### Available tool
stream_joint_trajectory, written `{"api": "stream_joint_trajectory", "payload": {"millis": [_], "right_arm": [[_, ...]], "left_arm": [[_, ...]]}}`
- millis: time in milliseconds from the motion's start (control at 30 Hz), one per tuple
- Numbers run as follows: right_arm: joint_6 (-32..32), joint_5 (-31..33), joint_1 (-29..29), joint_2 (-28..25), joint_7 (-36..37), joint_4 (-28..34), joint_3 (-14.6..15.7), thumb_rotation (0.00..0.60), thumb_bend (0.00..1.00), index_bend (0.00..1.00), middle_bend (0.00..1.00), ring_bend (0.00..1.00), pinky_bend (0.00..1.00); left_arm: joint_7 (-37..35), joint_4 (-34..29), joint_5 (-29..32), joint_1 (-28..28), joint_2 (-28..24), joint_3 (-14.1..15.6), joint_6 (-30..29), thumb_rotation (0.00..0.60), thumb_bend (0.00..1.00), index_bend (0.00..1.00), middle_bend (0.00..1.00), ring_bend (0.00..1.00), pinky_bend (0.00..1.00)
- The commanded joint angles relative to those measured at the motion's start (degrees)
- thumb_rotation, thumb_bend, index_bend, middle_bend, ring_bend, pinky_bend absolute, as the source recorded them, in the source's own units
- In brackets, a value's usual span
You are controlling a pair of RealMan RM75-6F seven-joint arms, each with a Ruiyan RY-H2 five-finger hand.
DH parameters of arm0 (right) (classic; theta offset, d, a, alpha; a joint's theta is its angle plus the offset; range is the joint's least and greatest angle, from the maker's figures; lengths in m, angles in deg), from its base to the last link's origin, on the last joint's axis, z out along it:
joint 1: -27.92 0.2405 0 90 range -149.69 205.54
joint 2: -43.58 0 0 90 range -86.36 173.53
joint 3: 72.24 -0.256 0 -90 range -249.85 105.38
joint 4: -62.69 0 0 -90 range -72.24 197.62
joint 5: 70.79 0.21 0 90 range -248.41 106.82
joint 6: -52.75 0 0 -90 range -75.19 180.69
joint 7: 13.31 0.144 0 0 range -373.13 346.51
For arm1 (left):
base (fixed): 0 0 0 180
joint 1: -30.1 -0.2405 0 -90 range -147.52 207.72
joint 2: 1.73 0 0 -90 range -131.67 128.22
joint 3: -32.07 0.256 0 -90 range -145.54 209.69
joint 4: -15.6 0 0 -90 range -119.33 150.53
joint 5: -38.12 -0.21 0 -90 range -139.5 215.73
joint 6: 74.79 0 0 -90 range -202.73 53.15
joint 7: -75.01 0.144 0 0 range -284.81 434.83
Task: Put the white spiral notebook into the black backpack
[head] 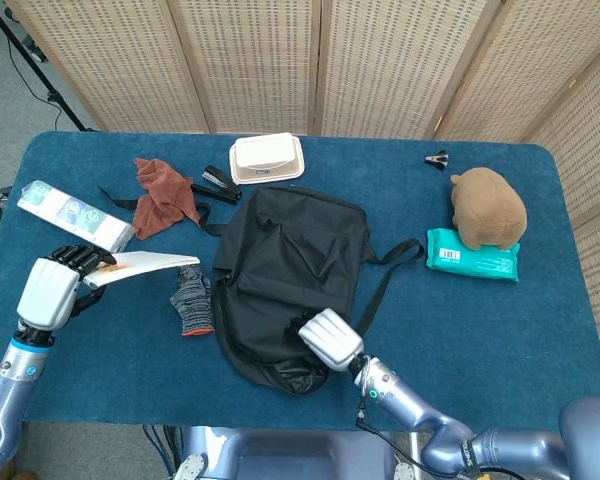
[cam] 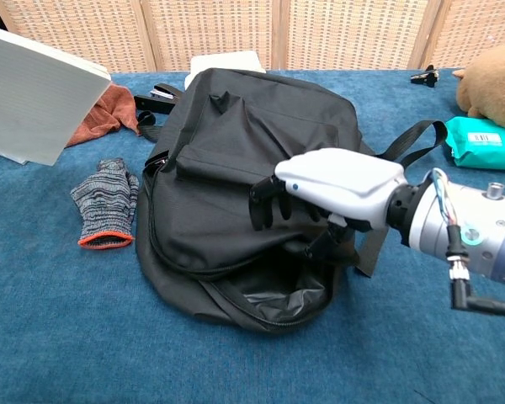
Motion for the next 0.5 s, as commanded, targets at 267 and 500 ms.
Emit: {"api": "stream_joint_trajectory", "payload": {"millis": [267,500], "right_arm": [[-2.56,1.27,-0.79,-0.22,6.53,-1.83,-3.97,0.600,0.60,0.57,0.55,0.55,0.64],[-2.59,4.07,-0.78,-3.56,10.69,3.12,-7.55,0.600,0.61,0.58,0.56,0.56,0.64]], "left_arm": [[-1.34,0.71,-0.74,-0.04,0.05,0.05,-1.27,0.600,0.63,0.71,0.59,0.46,0.53],[-5.15,3.61,-4.28,0.11,1.11,0.73,-6.13,0.600,0.63,0.73,0.59,0.46,0.53]]}}
